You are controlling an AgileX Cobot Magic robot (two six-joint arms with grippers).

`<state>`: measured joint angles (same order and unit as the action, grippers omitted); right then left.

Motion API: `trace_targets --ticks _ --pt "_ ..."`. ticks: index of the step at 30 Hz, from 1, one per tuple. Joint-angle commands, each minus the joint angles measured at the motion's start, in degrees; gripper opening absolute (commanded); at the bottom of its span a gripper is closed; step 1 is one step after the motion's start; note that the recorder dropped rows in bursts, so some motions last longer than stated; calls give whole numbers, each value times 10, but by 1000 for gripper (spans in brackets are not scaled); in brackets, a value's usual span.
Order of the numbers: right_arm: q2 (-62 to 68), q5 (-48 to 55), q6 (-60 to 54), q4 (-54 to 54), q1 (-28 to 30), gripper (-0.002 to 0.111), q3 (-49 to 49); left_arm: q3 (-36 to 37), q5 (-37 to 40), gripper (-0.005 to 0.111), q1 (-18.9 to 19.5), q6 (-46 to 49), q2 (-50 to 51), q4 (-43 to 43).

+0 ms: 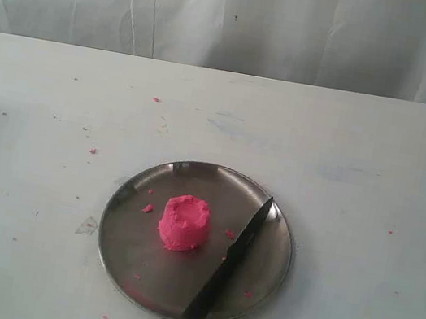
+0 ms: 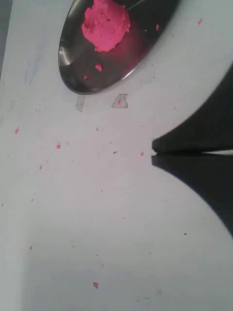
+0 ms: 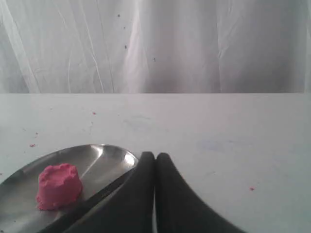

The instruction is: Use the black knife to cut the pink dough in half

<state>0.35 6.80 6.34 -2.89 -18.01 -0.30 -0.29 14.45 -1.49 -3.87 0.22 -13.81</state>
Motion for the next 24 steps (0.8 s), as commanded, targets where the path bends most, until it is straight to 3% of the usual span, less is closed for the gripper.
trace_targets --ticks 1,9,17,20,22,24 --pt "-4 -92 64 -2 -3 0 3 3 -2 0 2 -2 -2 -4" --pt "-4 -215 315 -2 -3 0 3 3 -2 0 2 -2 -2 -4" --pt "-4 -265 340 -2 -3 0 3 3 -2 0 2 -2 -2 -4" --pt "-4 -265 421 5 -3 0 3 3 -2 0 2 -2 -2 -4" --pt "-4 -266 492 62 -3 0 -4 3 -2 0 2 -2 -2 -4" --pt "-4 -266 563 187 -3 0 -38 3 -2 0 2 -2 -2 -4"
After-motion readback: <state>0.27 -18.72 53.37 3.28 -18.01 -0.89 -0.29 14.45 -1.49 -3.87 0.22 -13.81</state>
